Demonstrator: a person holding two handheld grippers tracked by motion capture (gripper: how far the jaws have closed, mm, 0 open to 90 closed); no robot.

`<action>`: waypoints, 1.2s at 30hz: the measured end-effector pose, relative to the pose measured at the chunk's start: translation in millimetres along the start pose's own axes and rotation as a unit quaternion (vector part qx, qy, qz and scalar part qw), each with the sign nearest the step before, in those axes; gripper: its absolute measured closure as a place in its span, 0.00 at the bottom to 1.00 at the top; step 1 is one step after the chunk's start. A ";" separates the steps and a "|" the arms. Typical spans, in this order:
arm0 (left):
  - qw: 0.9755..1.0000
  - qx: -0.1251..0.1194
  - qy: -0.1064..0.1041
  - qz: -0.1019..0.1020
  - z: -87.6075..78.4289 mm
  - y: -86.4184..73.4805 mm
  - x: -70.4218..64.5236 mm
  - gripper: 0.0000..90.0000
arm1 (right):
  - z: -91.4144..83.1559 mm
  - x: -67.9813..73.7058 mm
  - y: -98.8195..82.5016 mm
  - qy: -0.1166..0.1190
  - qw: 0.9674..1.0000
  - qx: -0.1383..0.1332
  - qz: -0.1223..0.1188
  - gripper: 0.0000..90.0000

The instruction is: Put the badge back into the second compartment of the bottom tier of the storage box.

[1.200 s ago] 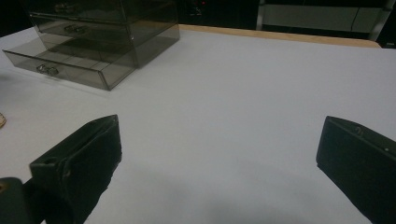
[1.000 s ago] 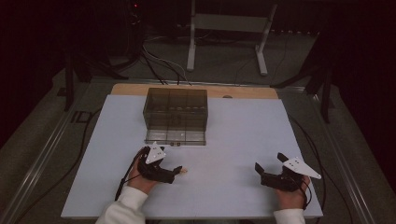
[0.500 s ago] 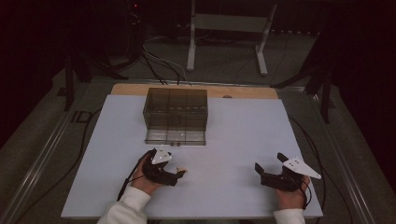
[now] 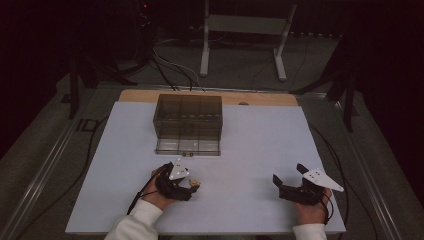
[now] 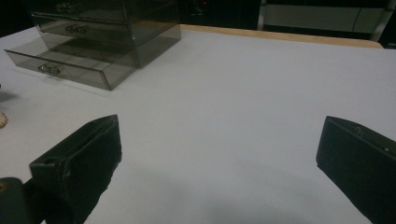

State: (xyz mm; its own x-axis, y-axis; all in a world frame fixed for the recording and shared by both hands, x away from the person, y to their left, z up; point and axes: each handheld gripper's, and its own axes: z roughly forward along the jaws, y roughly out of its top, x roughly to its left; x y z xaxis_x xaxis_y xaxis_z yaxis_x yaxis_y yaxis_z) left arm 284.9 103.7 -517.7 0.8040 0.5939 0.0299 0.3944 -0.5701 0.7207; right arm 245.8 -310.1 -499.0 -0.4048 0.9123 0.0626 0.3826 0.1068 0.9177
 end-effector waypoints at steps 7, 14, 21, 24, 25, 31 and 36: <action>0.999 0.014 0.008 0.032 3.8 0.7 -5.8 0.51 | 0.0 0.1 0.0 0.000 1.000 0.000 -0.001 0.00; 0.999 0.014 0.001 0.048 5.6 4.8 -9.6 0.70 | 0.1 0.2 0.0 0.000 1.000 0.000 -0.001 0.00; 0.999 0.009 -0.009 0.037 8.0 11.0 -9.3 0.80 | 0.2 -0.1 0.0 0.001 1.000 0.001 -0.001 0.00; 1.000 -0.001 -0.017 0.019 7.2 14.5 -5.5 0.85 | 0.1 -0.1 0.0 0.001 1.000 0.001 -0.001 0.00; 1.000 -0.005 -0.019 0.013 6.7 15.2 -3.8 0.87 | 0.2 -0.2 -0.1 0.001 1.000 0.002 0.000 0.00; 0.999 -0.015 -0.026 -0.013 5.0 16.8 4.9 0.95 | 0.2 -0.2 -0.1 0.001 1.000 0.002 -0.001 0.00; 0.999 -0.013 -0.027 -0.022 3.4 16.3 8.0 0.95 | 0.1 -0.4 -0.1 0.001 1.000 0.002 0.000 0.00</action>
State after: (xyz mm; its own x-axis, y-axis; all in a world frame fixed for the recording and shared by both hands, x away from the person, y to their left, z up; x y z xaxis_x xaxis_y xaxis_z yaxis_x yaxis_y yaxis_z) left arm 299.3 97.2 -508.0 0.8090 0.5864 -0.0396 0.4191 -0.5282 0.7385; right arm 246.0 -310.4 -499.2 -0.4068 0.9113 0.0629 0.3861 0.1091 0.9160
